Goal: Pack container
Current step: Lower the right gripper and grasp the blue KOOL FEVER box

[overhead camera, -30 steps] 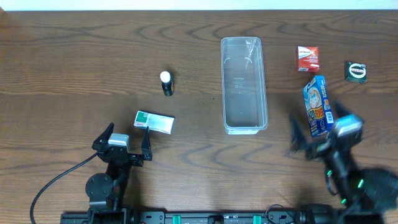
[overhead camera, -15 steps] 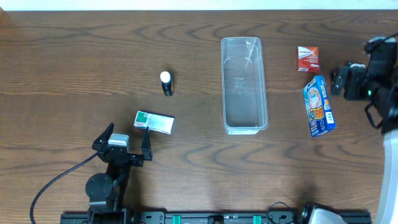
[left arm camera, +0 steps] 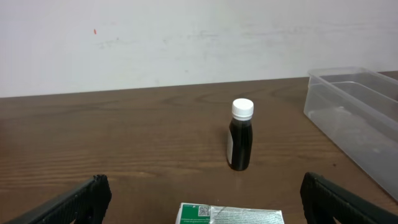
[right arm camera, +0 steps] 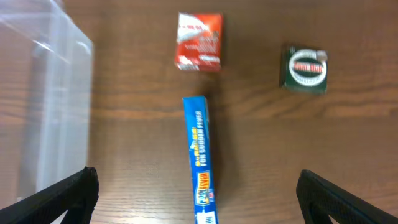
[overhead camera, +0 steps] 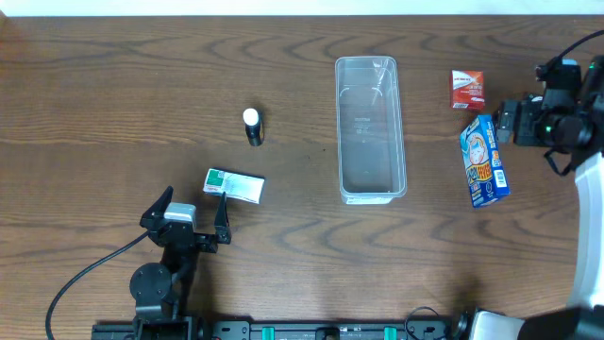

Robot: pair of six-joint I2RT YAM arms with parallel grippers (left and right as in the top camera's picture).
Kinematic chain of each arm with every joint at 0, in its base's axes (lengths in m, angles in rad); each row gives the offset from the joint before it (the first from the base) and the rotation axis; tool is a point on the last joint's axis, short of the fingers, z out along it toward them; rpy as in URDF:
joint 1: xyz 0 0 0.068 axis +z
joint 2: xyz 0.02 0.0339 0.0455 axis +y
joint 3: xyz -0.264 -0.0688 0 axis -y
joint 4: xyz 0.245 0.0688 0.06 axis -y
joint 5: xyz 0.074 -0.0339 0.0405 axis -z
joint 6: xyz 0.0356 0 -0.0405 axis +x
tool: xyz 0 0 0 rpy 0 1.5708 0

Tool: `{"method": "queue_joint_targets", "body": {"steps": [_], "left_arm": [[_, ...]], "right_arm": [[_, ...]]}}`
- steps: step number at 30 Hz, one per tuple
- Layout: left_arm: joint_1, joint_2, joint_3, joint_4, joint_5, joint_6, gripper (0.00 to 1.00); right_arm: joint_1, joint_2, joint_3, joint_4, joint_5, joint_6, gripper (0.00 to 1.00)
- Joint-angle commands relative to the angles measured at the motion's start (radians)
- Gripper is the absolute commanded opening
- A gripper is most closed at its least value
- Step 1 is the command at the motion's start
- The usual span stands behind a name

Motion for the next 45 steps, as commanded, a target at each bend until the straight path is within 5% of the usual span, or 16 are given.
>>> {"method": "queue_joint_targets", "body": {"steps": [1,28,35,45], "left_arm": [[0.007,-0.006,-0.019,-0.032,0.003,0.007,0.98],[0.007,-0.006,-0.019,-0.032,0.003,0.007,0.98],[0.007,-0.006,-0.019,-0.032,0.003,0.007,0.98],[0.007,-0.006,-0.019,-0.032,0.003,0.007,0.98]], "right_arm": [[-0.009,0.068,-0.011,-0.017,0.046,-0.007,0.99],[-0.003,0.399,-0.027,-0.024,0.042,-0.007,0.99],[-0.003,0.400,-0.045,-0.005,0.045,-0.007,0.91],[-0.003,0.400,-0.045,-0.002,0.045,-0.007,0.59]]}}
